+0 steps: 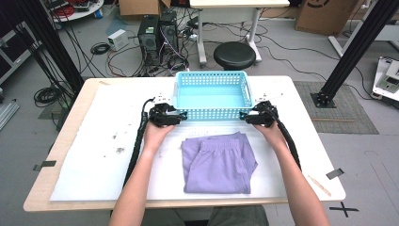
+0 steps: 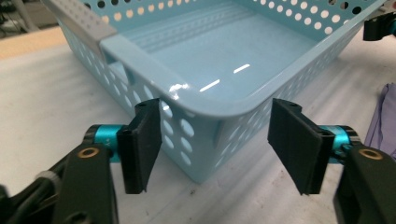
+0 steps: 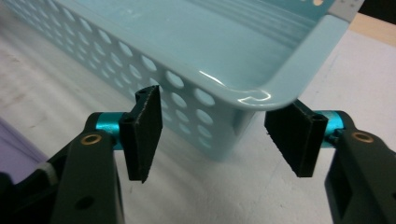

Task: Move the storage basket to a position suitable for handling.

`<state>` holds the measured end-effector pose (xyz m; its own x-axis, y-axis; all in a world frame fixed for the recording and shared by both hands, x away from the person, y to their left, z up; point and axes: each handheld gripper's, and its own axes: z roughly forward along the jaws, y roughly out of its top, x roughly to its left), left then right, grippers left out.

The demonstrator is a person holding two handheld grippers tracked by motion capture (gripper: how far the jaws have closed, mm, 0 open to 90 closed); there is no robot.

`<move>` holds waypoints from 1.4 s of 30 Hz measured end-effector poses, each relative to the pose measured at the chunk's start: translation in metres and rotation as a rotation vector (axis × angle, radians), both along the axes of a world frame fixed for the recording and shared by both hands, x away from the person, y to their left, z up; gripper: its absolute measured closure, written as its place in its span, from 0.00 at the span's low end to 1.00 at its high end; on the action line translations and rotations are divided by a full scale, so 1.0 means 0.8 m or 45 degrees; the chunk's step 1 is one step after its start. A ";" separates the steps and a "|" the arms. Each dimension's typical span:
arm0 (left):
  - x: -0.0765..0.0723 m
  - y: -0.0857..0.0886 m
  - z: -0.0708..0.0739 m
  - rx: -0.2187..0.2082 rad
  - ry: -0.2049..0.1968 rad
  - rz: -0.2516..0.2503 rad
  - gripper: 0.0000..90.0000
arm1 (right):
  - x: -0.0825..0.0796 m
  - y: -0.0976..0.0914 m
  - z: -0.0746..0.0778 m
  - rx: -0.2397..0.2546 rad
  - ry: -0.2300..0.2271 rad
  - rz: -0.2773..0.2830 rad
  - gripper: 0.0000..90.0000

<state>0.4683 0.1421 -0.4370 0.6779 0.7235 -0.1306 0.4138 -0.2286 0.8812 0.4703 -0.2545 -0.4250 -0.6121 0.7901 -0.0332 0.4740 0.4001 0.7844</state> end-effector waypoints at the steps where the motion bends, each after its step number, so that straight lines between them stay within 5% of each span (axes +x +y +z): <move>1: -0.001 -0.001 0.001 0.015 -0.008 0.009 0.44 | -0.001 0.003 0.000 -0.008 -0.016 -0.014 0.43; 13: -0.016 -0.009 0.012 0.157 -0.020 -0.007 0.47 | -0.011 -0.001 0.005 -0.008 0.039 -0.005 0.45; 30: -0.061 -0.008 0.008 0.141 -0.034 -0.018 0.45 | -0.063 -0.002 0.005 -0.047 0.024 0.038 0.45; 42: -0.072 -0.012 0.008 0.145 -0.037 -0.025 0.45 | -0.071 -0.006 0.005 -0.044 0.033 0.020 0.45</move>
<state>0.4107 0.1323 -0.4309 0.6946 0.7188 -0.0285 0.3828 -0.3358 0.8606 0.4137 -0.2592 -0.4209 -0.6253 0.7792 -0.0444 0.4873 0.4342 0.7577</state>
